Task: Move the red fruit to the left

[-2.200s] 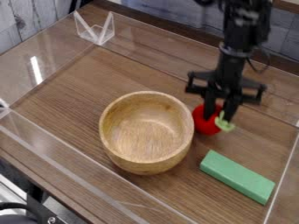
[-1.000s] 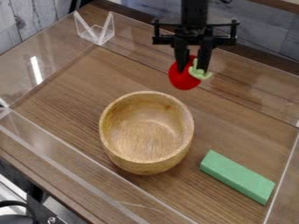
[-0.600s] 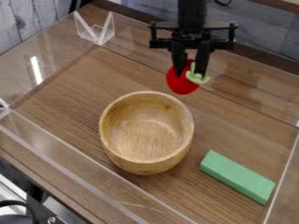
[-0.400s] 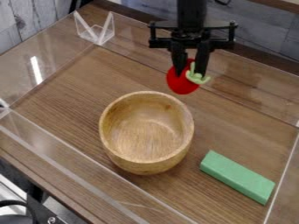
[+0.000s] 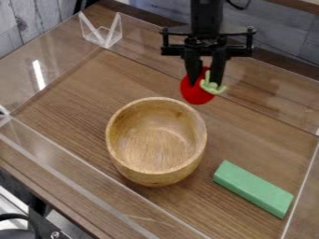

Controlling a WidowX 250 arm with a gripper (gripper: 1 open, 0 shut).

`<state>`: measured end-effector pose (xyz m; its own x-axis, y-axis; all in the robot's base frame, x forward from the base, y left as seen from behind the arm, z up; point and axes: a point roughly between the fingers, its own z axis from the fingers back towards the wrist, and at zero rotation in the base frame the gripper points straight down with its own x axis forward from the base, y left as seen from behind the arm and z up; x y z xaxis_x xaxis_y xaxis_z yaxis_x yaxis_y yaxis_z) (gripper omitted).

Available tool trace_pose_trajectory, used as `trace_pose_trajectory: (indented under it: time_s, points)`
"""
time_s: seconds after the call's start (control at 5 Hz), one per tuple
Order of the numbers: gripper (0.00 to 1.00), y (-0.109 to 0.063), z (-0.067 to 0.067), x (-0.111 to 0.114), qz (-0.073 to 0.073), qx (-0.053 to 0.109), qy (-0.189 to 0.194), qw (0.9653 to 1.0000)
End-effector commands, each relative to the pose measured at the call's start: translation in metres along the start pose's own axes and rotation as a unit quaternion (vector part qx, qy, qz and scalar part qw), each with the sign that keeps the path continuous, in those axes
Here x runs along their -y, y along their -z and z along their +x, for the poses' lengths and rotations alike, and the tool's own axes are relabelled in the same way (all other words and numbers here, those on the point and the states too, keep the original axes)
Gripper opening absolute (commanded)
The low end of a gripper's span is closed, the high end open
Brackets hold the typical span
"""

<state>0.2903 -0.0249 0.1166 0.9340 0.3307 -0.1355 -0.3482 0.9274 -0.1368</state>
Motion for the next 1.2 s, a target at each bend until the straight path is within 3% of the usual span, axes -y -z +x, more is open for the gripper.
trace_pose_trajectory:
  time_s: [0.0,0.8,1.0]
  points:
    - [0.00,-0.020,-0.001,0.007,-0.016,0.034,0.014,0.9992]
    - [0.00,-0.021,-0.001,0.011,-0.029,0.037,0.026,0.9986]
    - [0.00,-0.028,0.002,-0.012,-0.023,0.033,0.074,0.9965]
